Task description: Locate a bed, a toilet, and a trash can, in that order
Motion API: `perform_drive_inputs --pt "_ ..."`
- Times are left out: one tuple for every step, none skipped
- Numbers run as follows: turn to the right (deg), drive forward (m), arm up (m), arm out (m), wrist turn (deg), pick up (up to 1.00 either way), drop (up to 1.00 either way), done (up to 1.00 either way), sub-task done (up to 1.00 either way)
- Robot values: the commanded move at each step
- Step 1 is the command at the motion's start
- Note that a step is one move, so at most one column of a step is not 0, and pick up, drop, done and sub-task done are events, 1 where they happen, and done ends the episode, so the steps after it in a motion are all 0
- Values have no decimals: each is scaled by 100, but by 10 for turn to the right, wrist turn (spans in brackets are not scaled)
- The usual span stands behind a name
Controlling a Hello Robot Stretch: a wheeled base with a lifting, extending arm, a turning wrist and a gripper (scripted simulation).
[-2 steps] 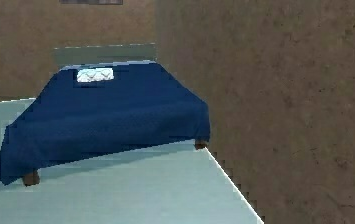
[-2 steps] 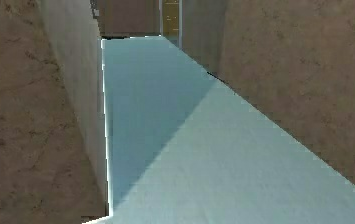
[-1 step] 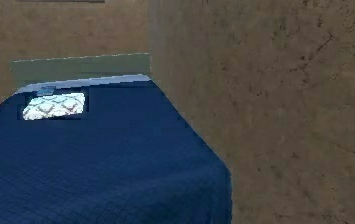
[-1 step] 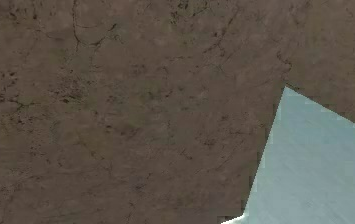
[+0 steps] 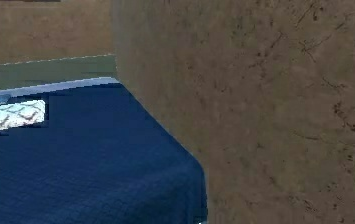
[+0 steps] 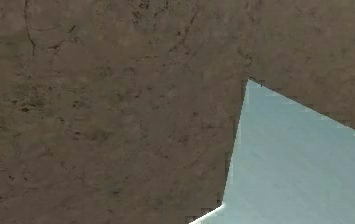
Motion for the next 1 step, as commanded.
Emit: perform_drive_inputs --pt "0 5 0 0 0 0 0 0 0"
